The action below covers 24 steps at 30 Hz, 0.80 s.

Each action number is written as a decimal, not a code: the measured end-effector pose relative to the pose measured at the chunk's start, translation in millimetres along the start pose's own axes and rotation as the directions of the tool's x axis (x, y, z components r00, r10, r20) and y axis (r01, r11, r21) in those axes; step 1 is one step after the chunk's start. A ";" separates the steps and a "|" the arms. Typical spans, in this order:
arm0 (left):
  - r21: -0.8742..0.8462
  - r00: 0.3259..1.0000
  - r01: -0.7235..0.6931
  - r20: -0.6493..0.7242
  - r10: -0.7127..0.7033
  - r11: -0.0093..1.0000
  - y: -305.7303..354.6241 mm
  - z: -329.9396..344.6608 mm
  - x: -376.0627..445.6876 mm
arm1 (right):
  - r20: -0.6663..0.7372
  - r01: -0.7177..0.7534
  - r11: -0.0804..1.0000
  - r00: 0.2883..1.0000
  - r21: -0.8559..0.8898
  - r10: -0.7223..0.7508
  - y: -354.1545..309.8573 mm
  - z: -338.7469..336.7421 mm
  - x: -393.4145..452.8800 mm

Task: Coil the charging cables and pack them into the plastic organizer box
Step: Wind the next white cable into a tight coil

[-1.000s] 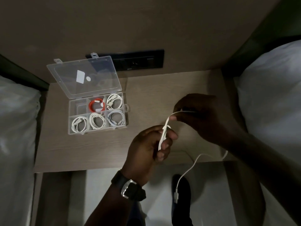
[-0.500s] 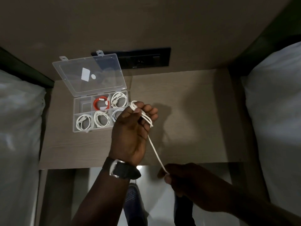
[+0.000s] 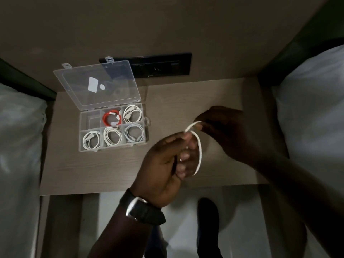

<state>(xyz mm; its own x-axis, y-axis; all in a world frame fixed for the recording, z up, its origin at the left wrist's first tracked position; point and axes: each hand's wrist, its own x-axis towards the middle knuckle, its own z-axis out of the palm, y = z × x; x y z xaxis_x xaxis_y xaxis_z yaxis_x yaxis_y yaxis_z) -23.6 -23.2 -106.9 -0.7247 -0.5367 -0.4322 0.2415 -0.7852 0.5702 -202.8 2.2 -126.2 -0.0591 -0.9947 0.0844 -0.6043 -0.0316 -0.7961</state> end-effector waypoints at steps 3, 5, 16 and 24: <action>-0.253 0.990 -0.137 0.005 0.143 0.958 12.0 -5.8 4.2 | 0.091 -0.145 0.982 0.987 0.122 0.134 2.5 28.5 -19.7; -0.237 0.963 -0.265 -0.113 0.244 0.935 17.9 -14.1 8.2 | 0.229 -0.200 0.974 0.958 0.107 0.172 -2.2 47.5 -45.8; 0.920 0.898 -0.147 -0.031 0.440 0.364 -22.2 -45.8 5.5 | 0.367 0.083 0.975 0.930 -0.206 -0.002 -39.8 0.1 -63.9; 0.295 0.998 0.008 -0.068 0.013 0.955 -23.1 -9.7 -6.0 | -0.068 -0.041 0.998 0.997 -0.045 0.038 3.2 -18.4 -9.0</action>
<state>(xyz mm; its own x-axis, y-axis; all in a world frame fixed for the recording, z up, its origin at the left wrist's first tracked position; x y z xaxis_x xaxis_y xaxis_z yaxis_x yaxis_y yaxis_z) -18.6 -4.8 -124.3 -0.6757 -0.5666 -0.4716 0.0342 -0.6632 0.7477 -218.9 12.9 -118.5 -0.1360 -0.9861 0.0953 -0.6365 0.0133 -0.7711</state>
